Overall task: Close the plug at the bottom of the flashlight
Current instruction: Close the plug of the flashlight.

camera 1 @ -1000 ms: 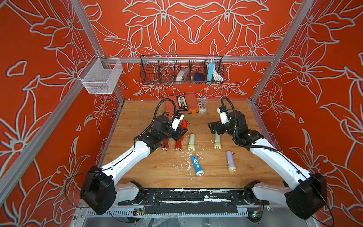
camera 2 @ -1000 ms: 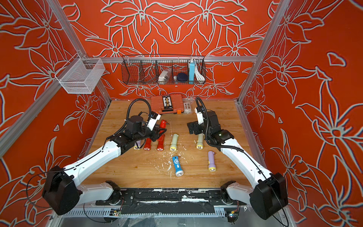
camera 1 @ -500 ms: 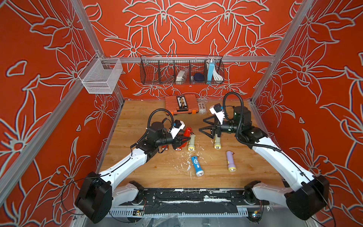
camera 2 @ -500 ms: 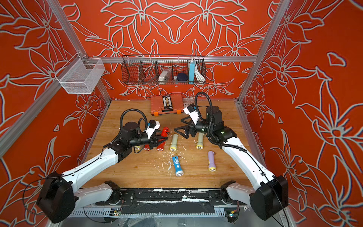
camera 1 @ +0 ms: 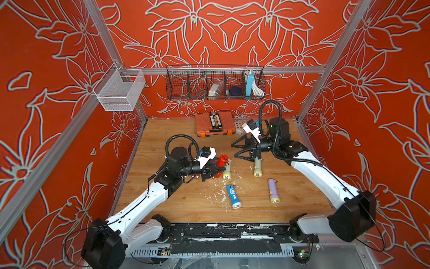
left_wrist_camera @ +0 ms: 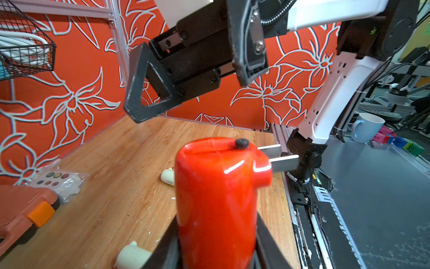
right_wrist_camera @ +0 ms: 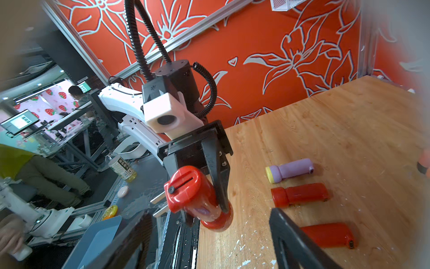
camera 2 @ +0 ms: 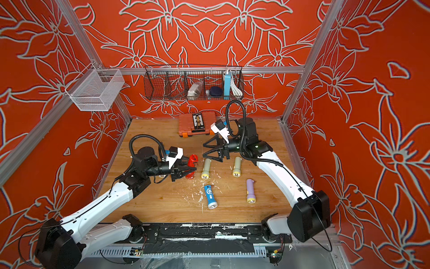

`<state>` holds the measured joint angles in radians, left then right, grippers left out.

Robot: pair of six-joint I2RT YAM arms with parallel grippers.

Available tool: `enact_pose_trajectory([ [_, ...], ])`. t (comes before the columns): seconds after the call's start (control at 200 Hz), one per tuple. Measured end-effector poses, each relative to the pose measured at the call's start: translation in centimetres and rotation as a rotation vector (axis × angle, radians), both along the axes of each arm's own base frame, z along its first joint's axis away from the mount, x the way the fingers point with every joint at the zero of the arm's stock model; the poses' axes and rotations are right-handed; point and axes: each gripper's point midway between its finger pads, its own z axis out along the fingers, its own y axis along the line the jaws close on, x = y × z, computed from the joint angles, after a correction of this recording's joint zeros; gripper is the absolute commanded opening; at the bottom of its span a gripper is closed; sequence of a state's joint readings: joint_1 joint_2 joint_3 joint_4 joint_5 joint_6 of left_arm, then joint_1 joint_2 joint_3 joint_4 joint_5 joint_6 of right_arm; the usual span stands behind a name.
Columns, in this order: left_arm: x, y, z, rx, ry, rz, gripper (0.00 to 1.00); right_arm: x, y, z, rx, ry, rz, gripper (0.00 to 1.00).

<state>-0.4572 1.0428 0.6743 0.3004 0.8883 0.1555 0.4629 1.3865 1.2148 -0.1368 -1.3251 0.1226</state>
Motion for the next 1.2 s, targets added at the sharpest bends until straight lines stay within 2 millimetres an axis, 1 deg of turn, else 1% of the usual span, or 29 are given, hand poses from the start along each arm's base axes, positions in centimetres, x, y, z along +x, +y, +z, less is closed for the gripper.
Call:
enact_pose_trajectory([
  [0.135,-0.2,-0.2,-1.3,0.007,0.041,-0.022,0.0,-0.6,1.0,-0.2,0.004,0.021,0.06,0.71],
  [0.305,-0.5,-0.3,-1.4,0.006,0.045,-0.035,0.0,-1.3,1.8,0.1,0.007,0.03,0.111,0.66],
  [0.39,-0.6,-0.3,-1.4,0.006,0.042,-0.041,0.0,-1.7,2.2,-0.1,0.002,0.038,0.133,0.66],
  [0.54,-0.8,-0.5,-1.5,0.012,0.037,-0.052,0.0,-2.1,2.8,-1.0,-0.019,0.068,0.156,0.7],
  [0.596,-0.9,-0.5,-1.6,0.014,0.039,-0.054,0.0,-2.3,2.9,-1.3,-0.025,0.077,0.161,0.7],
  [0.746,-1.0,-0.5,-1.9,0.023,0.054,-0.055,0.0,-2.6,3.1,-1.8,-0.037,0.09,0.178,0.64],
  [0.856,-1.0,-0.5,-2.0,0.027,0.057,-0.055,0.0,-2.8,3.2,-2.1,-0.045,0.106,0.186,0.62],
  [1.201,-1.1,-0.4,-2.0,0.028,0.054,-0.055,0.0,-3.2,3.1,-2.6,-0.056,0.11,0.194,0.51],
])
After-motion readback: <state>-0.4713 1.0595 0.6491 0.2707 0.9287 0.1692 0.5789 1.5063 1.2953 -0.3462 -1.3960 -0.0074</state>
